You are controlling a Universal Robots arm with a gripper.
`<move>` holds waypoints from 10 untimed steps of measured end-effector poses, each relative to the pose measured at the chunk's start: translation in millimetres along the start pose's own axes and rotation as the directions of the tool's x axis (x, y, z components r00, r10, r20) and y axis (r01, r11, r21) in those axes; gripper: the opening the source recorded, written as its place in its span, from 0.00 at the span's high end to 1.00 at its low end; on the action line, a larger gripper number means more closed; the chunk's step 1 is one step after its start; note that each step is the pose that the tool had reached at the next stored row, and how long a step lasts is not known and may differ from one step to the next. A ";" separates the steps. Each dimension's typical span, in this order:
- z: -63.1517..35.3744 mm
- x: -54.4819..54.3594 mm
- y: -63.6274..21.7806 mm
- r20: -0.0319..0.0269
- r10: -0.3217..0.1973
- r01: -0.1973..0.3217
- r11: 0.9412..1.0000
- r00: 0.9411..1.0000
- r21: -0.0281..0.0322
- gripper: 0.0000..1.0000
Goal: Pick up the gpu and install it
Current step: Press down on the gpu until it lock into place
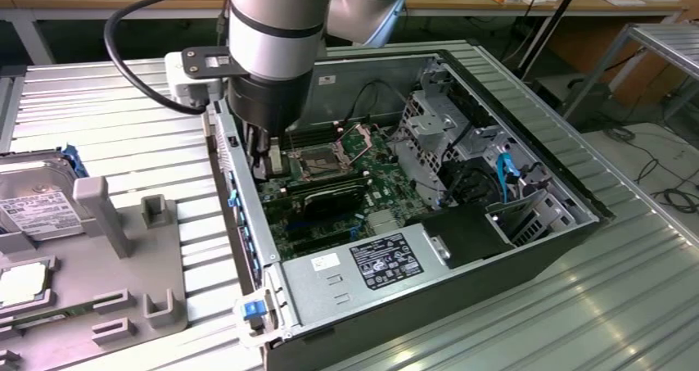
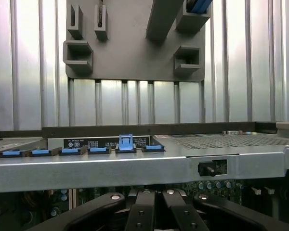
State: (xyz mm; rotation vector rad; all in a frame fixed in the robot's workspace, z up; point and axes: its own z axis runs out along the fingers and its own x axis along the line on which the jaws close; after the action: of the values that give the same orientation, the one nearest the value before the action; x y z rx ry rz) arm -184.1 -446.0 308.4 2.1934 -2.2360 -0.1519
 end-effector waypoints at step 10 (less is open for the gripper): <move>-0.1 3.2 1.6 -0.003 0.000 0.000 1.000 1.000 0.000 0.89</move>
State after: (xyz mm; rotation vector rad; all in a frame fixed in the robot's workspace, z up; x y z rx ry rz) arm -185.8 -449.2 308.4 2.1922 -2.2348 -0.1488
